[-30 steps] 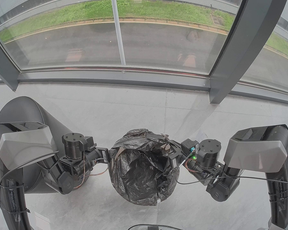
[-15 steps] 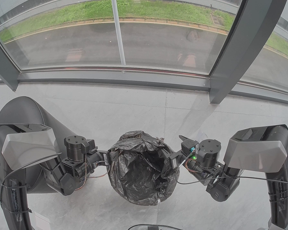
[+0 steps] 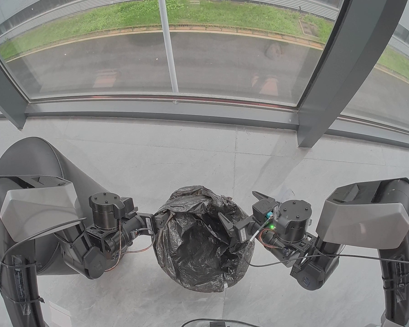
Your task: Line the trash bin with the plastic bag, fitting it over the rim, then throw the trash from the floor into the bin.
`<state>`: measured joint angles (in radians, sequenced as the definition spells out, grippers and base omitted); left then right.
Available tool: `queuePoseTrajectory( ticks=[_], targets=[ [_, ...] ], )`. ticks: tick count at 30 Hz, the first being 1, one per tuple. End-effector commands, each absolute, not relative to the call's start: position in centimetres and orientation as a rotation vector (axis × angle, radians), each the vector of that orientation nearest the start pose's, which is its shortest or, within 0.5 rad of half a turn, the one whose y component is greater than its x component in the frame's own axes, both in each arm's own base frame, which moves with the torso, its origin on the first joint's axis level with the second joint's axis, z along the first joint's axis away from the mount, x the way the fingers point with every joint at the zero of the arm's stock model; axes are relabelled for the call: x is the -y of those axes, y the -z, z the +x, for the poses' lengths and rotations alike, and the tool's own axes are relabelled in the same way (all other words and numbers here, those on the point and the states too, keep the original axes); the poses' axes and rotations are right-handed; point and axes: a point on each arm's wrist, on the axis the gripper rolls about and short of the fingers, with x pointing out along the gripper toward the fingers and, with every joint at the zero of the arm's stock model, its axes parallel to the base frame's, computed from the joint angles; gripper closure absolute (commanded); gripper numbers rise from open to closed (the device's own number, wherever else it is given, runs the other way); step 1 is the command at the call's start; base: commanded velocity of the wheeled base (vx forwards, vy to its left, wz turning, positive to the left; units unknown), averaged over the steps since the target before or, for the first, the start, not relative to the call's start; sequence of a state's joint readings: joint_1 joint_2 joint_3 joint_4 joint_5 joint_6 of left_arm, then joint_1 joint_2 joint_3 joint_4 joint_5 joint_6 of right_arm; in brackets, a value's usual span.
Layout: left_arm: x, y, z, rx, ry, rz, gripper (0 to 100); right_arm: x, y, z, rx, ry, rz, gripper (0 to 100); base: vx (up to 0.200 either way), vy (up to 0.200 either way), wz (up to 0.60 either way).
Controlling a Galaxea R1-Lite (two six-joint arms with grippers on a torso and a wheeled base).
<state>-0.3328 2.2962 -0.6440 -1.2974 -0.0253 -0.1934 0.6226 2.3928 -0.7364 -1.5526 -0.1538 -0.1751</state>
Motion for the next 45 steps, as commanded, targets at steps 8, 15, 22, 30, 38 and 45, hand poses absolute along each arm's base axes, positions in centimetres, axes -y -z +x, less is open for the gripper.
queuePoseTrajectory(
  ticks=[8,15,22,30,38,45],
  targets=[
    [11.7,-1.0,33.8,-0.378,0.323,-0.139,0,-24.1,-2.2,32.6,-0.028,-0.495,-0.216,0,0.000,0.000,0.00],
    [11.7,-0.3,34.2,-0.390,0.330,-0.140,0,-23.0,-1.0,35.2,-0.062,-0.442,-0.244,0,0.000,0.000,0.00],
    [11.7,-0.4,34.2,-0.387,0.330,-0.139,0,-21.5,-0.7,37.3,-0.062,-0.398,-0.261,0,0.000,0.000,0.00],
    [11.7,0.2,34.2,-0.402,0.328,-0.136,0,-21.4,0.4,37.7,-0.074,-0.393,-0.260,0,0.000,0.000,0.00],
    [11.7,1.3,34.2,-0.433,0.327,-0.134,0,-21.1,1.0,37.8,-0.085,-0.388,-0.263,0,0.000,0.000,0.00],
    [11.8,1.9,34.1,-0.439,0.330,-0.137,0,-20.8,0.9,38.1,-0.083,-0.379,-0.260,0,0.000,0.000,0.00]
  ],
)
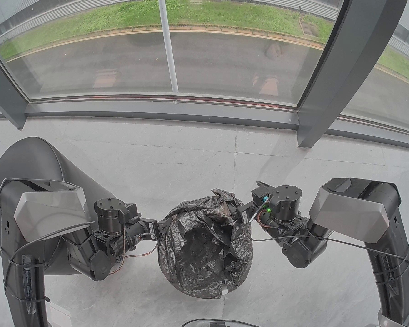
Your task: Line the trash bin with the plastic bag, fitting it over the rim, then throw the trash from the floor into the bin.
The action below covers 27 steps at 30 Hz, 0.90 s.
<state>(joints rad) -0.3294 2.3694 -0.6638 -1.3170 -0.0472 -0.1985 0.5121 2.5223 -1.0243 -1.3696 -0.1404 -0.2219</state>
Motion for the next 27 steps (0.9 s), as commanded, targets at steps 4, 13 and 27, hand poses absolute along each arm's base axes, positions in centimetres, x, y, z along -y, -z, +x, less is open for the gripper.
queuePoseTrajectory(
  ticks=[4,13,27],
  targets=[
    [11.8,2.4,34.0,-0.452,0.329,-0.135,0,-20.7,1.1,38.2,-0.085,-0.374,-0.260,0,0.000,0.000,0.00],
    [11.7,3.4,34.0,-0.478,0.325,-0.132,0,-19.9,1.8,38.6,-0.099,-0.355,-0.261,0,0.000,0.000,0.00],
    [12.2,3.5,33.5,-0.475,0.333,-0.158,0,-19.3,1.3,38.7,-0.078,-0.333,-0.249,0,0.000,0.000,0.00]
  ],
)
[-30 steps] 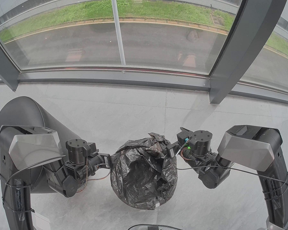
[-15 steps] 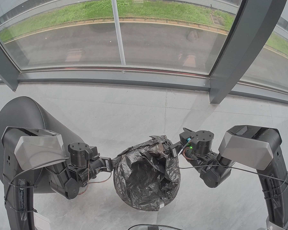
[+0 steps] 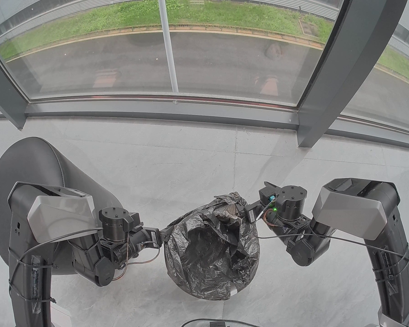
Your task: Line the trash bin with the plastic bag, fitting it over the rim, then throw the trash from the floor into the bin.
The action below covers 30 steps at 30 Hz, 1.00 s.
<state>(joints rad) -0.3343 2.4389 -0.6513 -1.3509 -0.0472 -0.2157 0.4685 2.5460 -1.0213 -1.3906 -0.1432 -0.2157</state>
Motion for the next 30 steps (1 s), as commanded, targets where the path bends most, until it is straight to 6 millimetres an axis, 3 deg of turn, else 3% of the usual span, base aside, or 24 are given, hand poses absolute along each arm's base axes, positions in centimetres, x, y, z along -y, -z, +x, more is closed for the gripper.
queuePoseTrajectory(
  ticks=[1,10,19,30],
  targets=[
    [12.1,3.4,33.5,-0.466,0.332,-0.163,0,-19.3,1.1,38.7,-0.069,-0.330,-0.241,0,0.000,0.000,0.00],
    [12.5,0.8,31.5,-0.420,0.368,-0.174,0,-19.2,-1.5,36.6,-0.031,-0.343,-0.224,0,0.000,0.000,0.00],
    [15.3,0.1,29.2,-0.399,0.462,-0.181,0,-19.5,0.0,35.4,-0.075,-0.380,-0.240,0,0.000,0.000,0.00],
    [15.3,-1.0,28.9,-0.374,0.470,-0.196,0,-20.3,-2.6,34.4,-0.002,-0.387,-0.199,0,0.000,0.000,0.00]
  ],
)
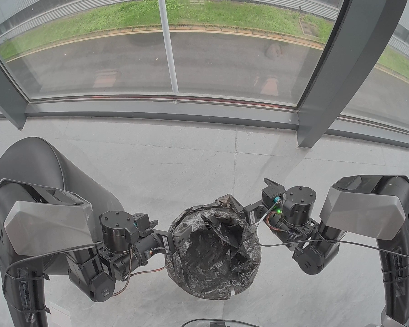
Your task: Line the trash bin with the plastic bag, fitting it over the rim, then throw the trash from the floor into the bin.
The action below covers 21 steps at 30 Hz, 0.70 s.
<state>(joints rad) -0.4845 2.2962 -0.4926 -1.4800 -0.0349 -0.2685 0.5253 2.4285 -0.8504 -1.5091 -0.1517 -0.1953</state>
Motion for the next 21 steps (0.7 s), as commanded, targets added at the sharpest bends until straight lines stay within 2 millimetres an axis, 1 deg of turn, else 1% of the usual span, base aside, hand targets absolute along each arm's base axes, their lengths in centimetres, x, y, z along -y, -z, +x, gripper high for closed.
queuePoseTrajectory(
  ticks=[1,2,3,5,7,8,9,10,11,12,14,15,16,17,19,21],
  targets=[
    [15.3,-1.0,28.9,-0.374,0.470,-0.196,0,-20.3,-2.7,34.3,0.000,-0.389,-0.196,0,0.000,0.000,0.00],
    [15.3,-1.0,28.9,-0.374,0.470,-0.196,0,-20.3,-2.7,34.3,0.000,-0.389,-0.196,0,0.000,0.000,0.00],
    [15.2,-1.4,28.8,-0.370,0.469,-0.208,0,-20.2,-2.7,33.4,-0.014,-0.399,-0.184,0,0.000,0.000,0.00],
    [15.2,-1.5,28.6,-0.371,0.469,-0.221,0,-20.0,-2.3,32.9,-0.033,-0.403,-0.173,0,0.000,0.000,0.00],
    [15.4,-1.6,28.2,-0.381,0.476,-0.235,0,-20.0,-1.7,31.6,-0.072,-0.422,-0.153,0,0.000,0.000,0.00],
    [15.4,-1.6,28.1,-0.384,0.478,-0.235,0,-20.1,-1.6,31.3,-0.080,-0.428,-0.150,0,0.000,0.000,0.00],
    [15.7,-1.5,27.7,-0.399,0.488,-0.243,0,-20.6,-1.2,29.6,-0.128,-0.468,-0.138,0,0.000,0.000,0.00],
    [15.8,-1.2,27.4,-0.408,0.495,-0.243,0,-21.1,-0.7,28.5,-0.160,-0.496,-0.134,0,0.000,0.000,0.00],
    [15.9,-1.0,27.3,-0.412,0.499,-0.242,0,-21.3,-0.4,28.0,-0.176,-0.508,-0.133,0,0.000,0.000,0.00],
    [16.2,-0.5,27.1,-0.418,0.506,-0.239,0,-22.0,0.0,27.0,-0.199,-0.539,-0.134,0,0.000,0.000,0.00],
    [16.4,0.1,26.9,-0.422,0.514,-0.237,0,-23.2,0.1,25.8,-0.211,-0.581,-0.110,0,0.000,0.000,0.00],
    [16.5,0.1,26.7,-0.427,0.517,-0.239,0,-23.7,0.0,25.4,-0.211,-0.599,-0.087,0,0.000,0.000,0.00],
    [16.5,0.1,26.7,-0.427,0.517,-0.239,0,-23.7,0.0,25.4,-0.211,-0.599,-0.087,0,0.000,0.000,0.00],
    [16.6,0.0,26.5,-0.432,0.519,-0.244,0,-24.7,-0.5,24.7,-0.197,-0.632,-0.072,0,0.000,0.000,0.00],
    [16.5,-0.5,26.5,-0.420,0.519,-0.258,0,-25.4,-1.0,24.7,-0.169,-0.649,-0.069,0,0.000,0.000,0.00],
    [16.4,-1.1,26.5,-0.407,0.524,-0.273,0,-25.8,-0.9,24.7,-0.156,-0.658,-0.082,0,0.000,0.000,0.00]
  ],
)
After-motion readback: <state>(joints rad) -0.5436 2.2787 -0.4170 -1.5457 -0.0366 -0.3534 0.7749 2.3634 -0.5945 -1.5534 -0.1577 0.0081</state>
